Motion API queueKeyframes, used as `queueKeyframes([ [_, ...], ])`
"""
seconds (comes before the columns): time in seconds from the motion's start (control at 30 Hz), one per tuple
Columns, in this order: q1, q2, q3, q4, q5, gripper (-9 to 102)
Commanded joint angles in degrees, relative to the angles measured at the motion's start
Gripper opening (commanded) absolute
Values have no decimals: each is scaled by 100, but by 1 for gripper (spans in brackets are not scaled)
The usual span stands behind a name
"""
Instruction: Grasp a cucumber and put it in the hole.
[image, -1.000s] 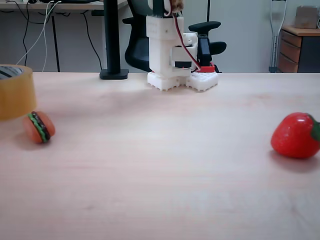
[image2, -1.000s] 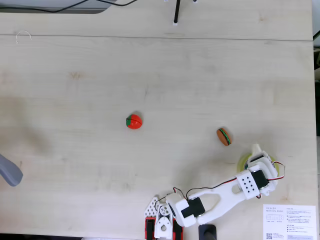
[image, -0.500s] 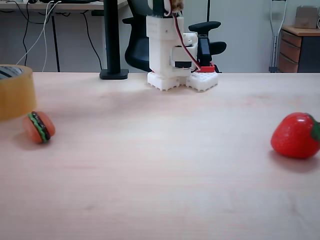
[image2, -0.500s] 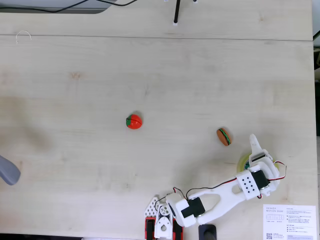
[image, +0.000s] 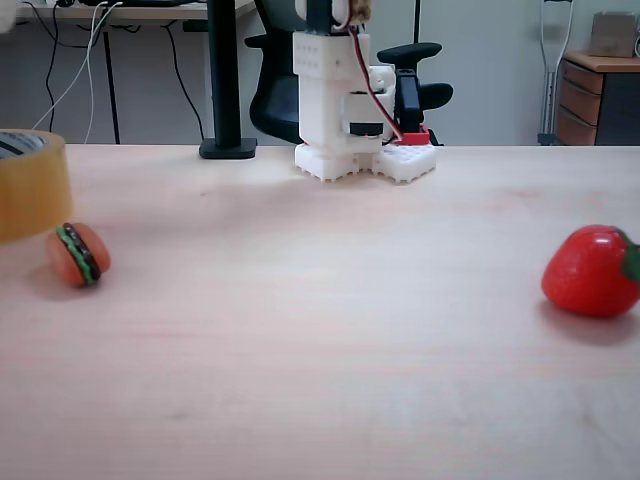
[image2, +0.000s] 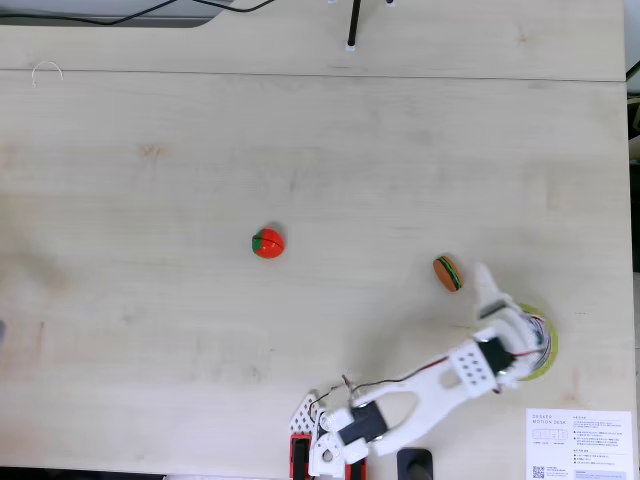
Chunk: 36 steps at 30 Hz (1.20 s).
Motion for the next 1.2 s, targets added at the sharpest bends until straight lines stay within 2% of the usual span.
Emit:
queueKeyframes([
  [0.0, -510, 1125, 483, 70, 44, 51],
  [0.53, -2329, 3568, 3516, 70, 53, 41],
  [0.9, -2830, 4245, 4535, 229, 53, 31],
  [1.17, -2918, 4887, 5265, 246, 53, 29],
])
